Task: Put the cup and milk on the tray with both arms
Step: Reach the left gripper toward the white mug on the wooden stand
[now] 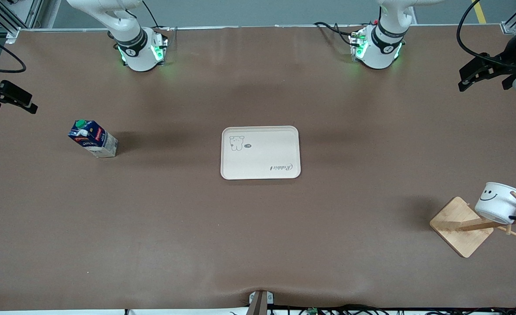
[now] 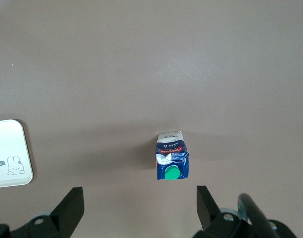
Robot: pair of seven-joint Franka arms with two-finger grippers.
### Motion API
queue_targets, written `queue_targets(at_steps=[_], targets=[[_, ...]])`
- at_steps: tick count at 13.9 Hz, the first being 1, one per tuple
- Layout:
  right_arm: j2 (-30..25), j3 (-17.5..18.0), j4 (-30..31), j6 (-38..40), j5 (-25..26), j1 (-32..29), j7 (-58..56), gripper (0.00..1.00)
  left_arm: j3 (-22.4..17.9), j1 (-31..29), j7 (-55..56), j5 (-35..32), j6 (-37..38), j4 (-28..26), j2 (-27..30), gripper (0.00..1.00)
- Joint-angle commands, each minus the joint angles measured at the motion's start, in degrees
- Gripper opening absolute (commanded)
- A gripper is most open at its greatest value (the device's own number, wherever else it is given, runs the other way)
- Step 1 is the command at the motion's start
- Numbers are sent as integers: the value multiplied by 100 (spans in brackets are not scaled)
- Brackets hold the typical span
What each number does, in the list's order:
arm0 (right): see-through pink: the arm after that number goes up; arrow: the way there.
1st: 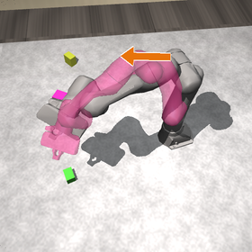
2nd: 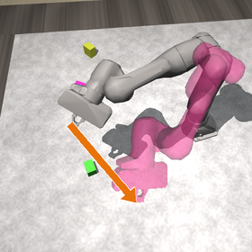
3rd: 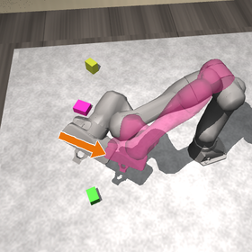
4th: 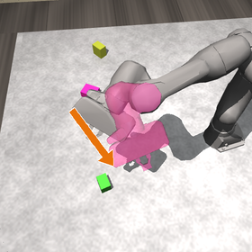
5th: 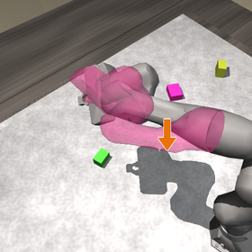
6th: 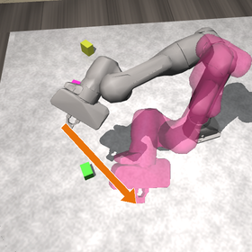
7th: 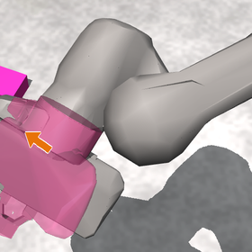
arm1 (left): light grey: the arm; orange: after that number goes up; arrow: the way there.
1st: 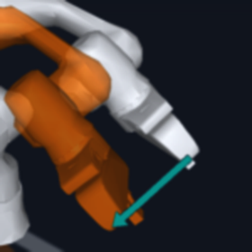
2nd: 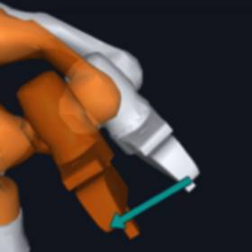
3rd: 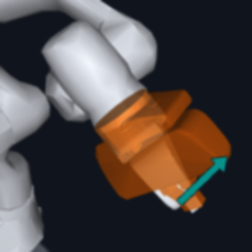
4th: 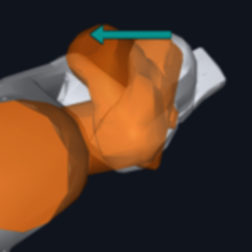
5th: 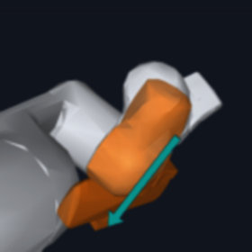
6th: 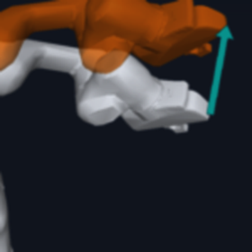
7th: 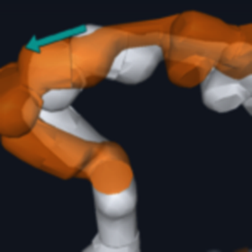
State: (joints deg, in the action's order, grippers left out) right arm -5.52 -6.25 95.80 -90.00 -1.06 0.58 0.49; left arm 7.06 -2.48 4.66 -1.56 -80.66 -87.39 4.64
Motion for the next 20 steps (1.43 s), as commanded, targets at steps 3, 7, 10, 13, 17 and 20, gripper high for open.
queue_targets(at_steps=[3,7,10,13,17,20], targets=[[-107,44,106,-27,-96,-111,-40,100,-12,-112,-17,24,68,143,-59,100],[-107,44,106,-27,-148,-111,-49,100,-204,-358,-26,32,42,459,-218,100],[-90,44,62,-27,-157,-120,-49,100,-311,-831,-79,85,-361,285,-209,100],[-63,36,27,-27,-157,-129,-49,100,-311,-1306,-105,382,-1019,-224,-156,100],[-64,36,27,-18,-157,-120,-40,100,-311,-1826,-421,1006,-2407,-1033,-103,100],[-72,36,27,-18,-157,-129,-49,100,-311,-1853,-885,1079,-3698,-1832,-60,100]])
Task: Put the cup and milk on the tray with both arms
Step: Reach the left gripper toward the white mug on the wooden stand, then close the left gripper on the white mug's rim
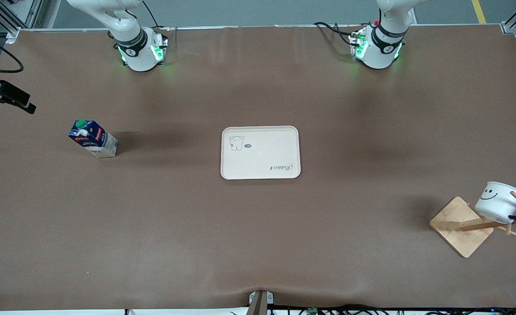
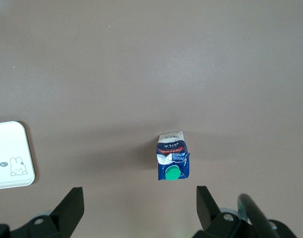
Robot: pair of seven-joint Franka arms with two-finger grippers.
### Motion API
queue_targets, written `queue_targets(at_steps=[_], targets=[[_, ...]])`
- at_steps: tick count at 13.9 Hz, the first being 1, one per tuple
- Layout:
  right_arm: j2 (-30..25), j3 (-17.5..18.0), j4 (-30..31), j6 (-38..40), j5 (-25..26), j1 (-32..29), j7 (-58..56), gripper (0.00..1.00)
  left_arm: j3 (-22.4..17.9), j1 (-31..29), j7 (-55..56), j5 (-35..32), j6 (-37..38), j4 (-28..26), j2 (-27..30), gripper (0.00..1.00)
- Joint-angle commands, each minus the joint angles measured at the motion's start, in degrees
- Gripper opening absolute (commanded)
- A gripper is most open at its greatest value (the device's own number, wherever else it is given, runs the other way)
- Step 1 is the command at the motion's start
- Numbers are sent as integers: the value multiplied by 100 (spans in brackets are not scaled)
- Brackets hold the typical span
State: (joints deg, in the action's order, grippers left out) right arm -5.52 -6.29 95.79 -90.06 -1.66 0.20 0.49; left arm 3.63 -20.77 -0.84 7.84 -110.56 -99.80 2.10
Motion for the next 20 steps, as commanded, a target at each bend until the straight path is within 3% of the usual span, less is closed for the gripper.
queue_targets(at_steps=[1,4,8,20], targets=[[-72,40,27,-12,-98,-91,-40,100,33,-24,-442,191,-1078,-802,203,100],[-63,49,27,-12,-98,-91,-40,100,33,-15,-741,587,-1993,-1199,54,100],[-63,40,27,-12,-98,-91,-40,100,33,-15,-1426,1359,-2434,-1217,-394,100],[-63,40,27,-3,-98,-91,-40,100,103,152,-2061,1923,-3542,-1138,-1203,77]])
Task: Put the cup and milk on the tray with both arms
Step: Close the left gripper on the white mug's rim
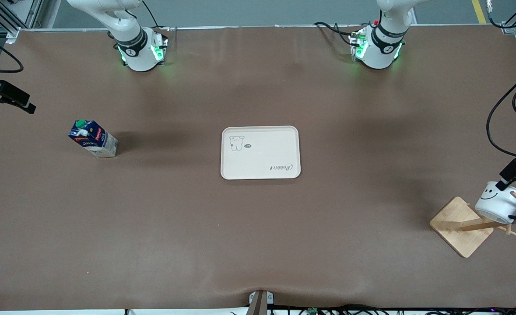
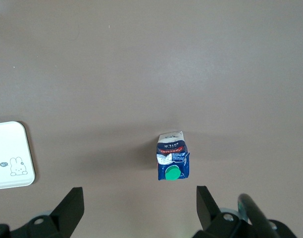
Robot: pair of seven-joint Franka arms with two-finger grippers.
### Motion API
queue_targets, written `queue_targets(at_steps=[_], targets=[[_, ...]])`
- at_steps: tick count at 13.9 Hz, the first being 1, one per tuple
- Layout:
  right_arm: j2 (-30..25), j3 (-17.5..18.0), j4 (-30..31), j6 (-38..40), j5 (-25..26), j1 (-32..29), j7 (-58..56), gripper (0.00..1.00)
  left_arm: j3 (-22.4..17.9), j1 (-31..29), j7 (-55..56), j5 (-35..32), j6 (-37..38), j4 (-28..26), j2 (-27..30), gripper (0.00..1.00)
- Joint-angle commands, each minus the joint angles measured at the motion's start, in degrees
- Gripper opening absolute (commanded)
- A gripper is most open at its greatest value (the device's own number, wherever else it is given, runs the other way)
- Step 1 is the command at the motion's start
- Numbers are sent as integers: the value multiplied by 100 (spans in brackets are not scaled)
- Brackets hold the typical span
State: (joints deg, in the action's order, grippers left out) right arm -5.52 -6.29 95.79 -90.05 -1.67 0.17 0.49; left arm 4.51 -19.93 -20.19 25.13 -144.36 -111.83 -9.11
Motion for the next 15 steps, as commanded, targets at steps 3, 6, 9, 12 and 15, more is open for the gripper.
queue_targets(at_steps=[3,6,9,12,15], targets=[[-64,40,28,-12,-97,-88,-40,100,120,78,-126,203,-198,56,-144,67],[-55,40,19,-21,-97,-88,-40,100,129,69,-256,194,-198,38,-144,50],[7,40,-69,-12,-194,-123,-31,100,129,34,-485,194,-181,-6,-118,36],[16,40,-69,-12,-203,-184,-31,100,129,25,-626,194,-154,-6,-109,11],[16,40,-69,-21,-203,-184,-31,100,129,60,-627,194,-154,3,-109,0]])
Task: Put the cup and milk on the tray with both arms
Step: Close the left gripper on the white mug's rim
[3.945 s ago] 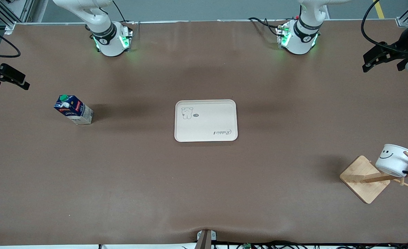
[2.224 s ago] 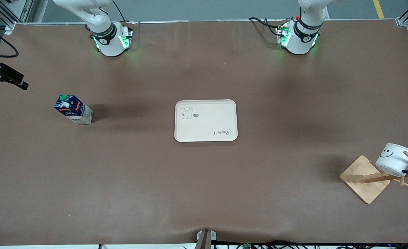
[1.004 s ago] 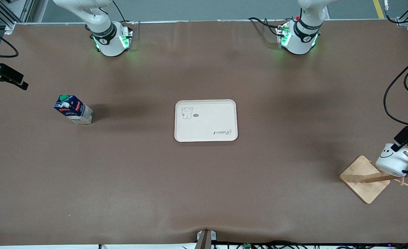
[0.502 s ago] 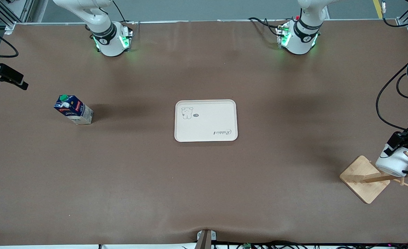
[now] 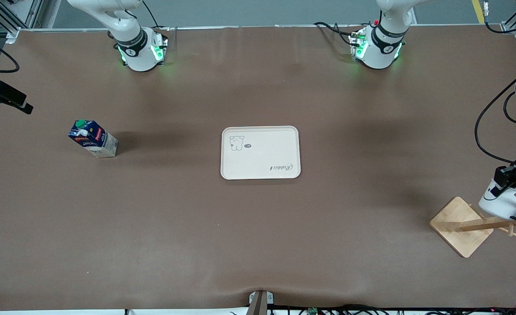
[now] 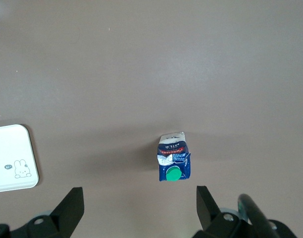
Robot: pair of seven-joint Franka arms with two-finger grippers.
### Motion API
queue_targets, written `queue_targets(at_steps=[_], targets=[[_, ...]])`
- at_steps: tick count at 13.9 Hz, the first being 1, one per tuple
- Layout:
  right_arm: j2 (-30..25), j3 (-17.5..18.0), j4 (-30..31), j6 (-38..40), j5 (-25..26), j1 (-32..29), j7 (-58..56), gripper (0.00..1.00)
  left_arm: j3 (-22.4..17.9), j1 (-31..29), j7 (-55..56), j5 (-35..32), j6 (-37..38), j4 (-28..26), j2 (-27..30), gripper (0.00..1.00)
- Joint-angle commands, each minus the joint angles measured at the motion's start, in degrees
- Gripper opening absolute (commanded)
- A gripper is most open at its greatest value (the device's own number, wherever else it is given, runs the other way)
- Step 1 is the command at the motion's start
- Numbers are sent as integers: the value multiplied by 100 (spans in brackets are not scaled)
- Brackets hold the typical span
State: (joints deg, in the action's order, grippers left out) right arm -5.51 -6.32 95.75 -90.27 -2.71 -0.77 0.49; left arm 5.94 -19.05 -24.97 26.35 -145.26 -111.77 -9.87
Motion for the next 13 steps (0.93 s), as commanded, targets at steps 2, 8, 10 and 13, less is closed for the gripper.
queue_targets(at_steps=[2,8,10,13], targets=[[129,61,-178,-9,-98,-72,-49,100,12,-20,-149,72,-64,6,-15,0],[226,52,-267,1,-81,-81,-58,100,258,-29,-88,54,155,58,187,0],[314,52,-284,-79,-72,-90,-58,100,267,-20,-70,45,287,59,266,0],[419,61,-363,-61,-1,-28,-41,100,346,-20,9,45,594,59,433,0]])
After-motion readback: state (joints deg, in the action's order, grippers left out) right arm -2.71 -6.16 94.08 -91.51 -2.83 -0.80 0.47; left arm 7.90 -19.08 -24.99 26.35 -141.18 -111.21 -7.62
